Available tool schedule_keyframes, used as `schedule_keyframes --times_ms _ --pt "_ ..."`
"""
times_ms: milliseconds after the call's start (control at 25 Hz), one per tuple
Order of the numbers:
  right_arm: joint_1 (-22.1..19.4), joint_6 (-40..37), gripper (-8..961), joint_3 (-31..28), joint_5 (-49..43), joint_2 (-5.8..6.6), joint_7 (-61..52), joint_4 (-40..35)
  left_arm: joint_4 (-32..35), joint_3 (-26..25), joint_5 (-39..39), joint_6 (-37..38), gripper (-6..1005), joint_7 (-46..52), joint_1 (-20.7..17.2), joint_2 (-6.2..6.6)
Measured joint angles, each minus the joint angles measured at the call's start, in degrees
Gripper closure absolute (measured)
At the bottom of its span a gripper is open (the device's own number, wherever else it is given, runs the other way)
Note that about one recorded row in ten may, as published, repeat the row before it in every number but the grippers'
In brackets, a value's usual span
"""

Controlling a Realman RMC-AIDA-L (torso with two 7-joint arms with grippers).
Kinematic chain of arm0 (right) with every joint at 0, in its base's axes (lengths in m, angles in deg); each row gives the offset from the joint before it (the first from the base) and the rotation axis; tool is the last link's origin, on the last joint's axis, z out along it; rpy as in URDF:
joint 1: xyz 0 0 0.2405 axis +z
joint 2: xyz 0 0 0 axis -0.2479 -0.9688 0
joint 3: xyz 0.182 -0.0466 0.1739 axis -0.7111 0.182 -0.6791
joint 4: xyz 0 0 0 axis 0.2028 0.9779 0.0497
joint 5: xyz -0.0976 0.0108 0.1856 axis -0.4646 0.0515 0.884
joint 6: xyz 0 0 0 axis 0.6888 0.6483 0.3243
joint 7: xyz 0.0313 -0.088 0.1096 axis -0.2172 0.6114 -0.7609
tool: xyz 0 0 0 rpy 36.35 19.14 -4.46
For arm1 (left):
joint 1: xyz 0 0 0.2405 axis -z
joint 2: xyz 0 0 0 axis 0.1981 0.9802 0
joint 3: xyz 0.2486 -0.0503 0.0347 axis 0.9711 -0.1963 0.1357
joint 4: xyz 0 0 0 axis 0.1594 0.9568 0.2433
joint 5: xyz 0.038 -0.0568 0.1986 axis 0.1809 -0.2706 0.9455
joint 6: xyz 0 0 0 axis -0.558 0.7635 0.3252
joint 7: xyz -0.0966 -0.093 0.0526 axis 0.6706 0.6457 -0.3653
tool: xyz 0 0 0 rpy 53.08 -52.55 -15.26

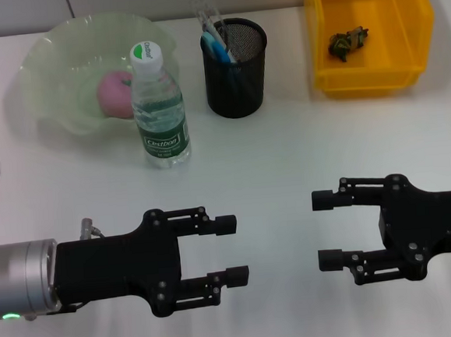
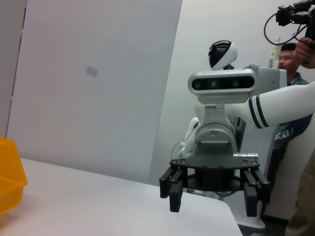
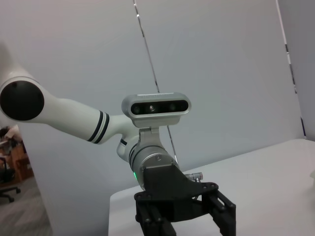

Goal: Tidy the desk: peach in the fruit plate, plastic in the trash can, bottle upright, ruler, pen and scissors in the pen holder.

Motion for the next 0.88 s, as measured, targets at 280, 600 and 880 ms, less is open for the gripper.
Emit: schedule_keyframes --times_ms 280,600,880 --pt "0.57 0.36 193 0.05 -0.05 0.03 0.18 -0.47 0.04 -0.35 -0.26 -0.08 368 -0.04 -0.67 0.0" --pt "0.63 0.67 193 0.1 -0.58 -0.03 1.68 -0.14 -0.25 -1.48 -0.16 -0.23 368 -0.03 -0.7 -0.35" --pt "0.44 1.82 193 0.36 -0.85 -0.18 2.48 0.68 -0.3 -1.53 -0.34 -0.26 368 0.13 -0.76 -0.33"
